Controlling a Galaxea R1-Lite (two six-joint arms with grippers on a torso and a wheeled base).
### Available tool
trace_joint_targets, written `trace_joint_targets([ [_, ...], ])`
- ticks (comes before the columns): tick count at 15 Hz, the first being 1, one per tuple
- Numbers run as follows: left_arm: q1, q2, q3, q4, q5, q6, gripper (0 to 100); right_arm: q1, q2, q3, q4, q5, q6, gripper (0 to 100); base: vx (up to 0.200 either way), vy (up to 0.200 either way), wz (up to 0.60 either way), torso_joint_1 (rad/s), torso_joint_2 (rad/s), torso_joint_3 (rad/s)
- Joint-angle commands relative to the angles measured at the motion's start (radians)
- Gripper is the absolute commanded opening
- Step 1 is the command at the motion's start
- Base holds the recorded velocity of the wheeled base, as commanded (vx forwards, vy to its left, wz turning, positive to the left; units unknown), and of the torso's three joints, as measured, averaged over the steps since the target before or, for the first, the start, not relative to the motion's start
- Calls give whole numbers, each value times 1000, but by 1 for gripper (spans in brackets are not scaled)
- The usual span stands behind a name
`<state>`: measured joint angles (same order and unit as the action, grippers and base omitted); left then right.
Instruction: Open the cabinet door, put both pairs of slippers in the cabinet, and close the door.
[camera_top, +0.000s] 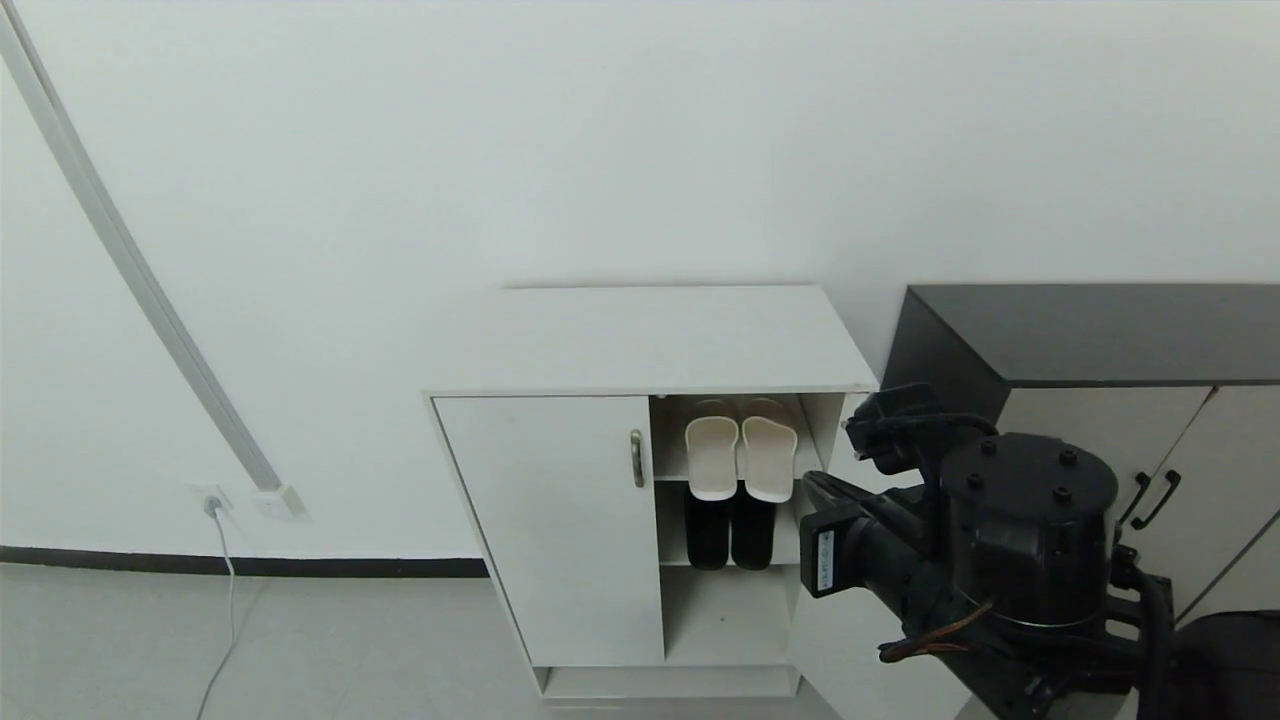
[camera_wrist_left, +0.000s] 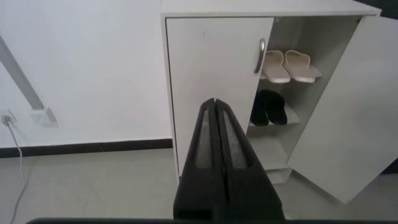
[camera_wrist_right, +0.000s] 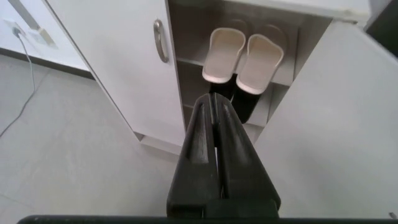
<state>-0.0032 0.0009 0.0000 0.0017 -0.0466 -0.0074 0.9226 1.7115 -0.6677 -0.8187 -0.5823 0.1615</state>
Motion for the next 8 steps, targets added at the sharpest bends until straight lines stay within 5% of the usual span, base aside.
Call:
trace_joint_targets([
  [1, 0, 1, 0, 0, -1, 0, 0, -4, 4, -1, 0, -1, 0, 0, 0, 0, 0, 266, -603, -349],
  [8, 0, 1, 0, 0, -1, 0, 0, -10, 7, 16, 0, -5, -7, 0, 0, 0, 0, 179, -395, -219],
])
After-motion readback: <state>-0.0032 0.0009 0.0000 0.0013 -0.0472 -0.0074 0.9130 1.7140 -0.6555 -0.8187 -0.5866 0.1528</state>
